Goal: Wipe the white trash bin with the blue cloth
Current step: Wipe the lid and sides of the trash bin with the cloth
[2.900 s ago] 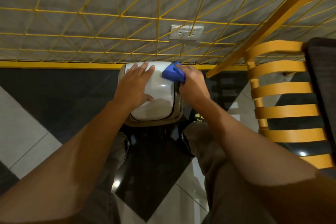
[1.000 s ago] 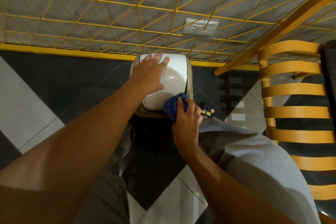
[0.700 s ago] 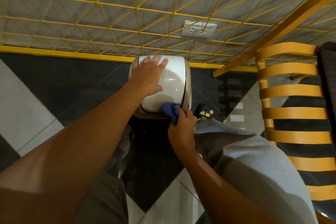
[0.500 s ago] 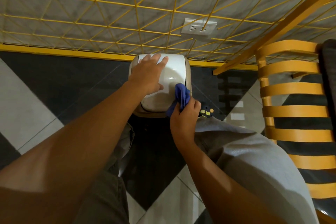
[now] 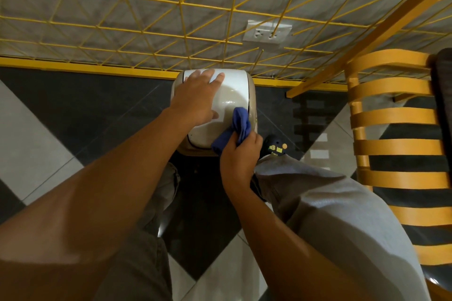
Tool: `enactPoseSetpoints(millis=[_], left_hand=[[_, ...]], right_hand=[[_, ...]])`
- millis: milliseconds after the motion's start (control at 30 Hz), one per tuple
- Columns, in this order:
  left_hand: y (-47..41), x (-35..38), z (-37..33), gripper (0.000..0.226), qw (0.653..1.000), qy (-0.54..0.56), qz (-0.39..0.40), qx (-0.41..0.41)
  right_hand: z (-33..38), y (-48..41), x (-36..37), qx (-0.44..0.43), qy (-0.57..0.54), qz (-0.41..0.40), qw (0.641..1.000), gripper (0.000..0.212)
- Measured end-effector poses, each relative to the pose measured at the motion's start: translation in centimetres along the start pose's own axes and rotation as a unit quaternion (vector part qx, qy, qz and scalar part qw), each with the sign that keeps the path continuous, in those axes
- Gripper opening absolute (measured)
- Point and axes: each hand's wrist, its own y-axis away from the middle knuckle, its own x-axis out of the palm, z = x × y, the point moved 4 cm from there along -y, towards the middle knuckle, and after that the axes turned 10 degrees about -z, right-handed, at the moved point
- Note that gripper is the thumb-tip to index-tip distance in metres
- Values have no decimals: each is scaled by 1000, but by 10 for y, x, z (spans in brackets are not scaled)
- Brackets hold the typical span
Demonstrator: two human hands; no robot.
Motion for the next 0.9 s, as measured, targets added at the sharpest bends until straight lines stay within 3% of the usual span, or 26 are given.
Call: enactPoseSetpoints(millis=[100, 267, 367, 533, 700, 767, 833, 900], left_hand=[[0, 1, 0, 92, 1000, -2, -1, -1], [1, 2, 0, 90, 1000, -1, -4, 3], [2, 2, 0, 90, 1000, -3, -4, 6], [0, 2, 0, 91, 1000, -9, -7, 7], [1, 1, 1, 90, 1000, -16, -10, 15], [1, 0, 2, 90, 999, -28, -14, 22], [1, -3, 5, 91, 999, -36, -14, 28], [0, -6, 7, 90, 999, -37, -13, 30]], right_hand=[[-2, -2, 4, 21, 2, -11, 1000, 34], [-32, 10, 20, 155, -14, 8, 988, 30], [-27, 10, 21, 176, -45, 6, 983, 32], [-3, 3, 14, 81, -79, -16, 993, 33], [-36, 4, 25, 116, -34, 46, 992, 12], [-43, 5, 26, 111, -7, 51, 993, 19], [-41, 8, 20, 66, 14, 46, 997, 28], [-32, 12, 12, -42, 24, 73, 996, 37]])
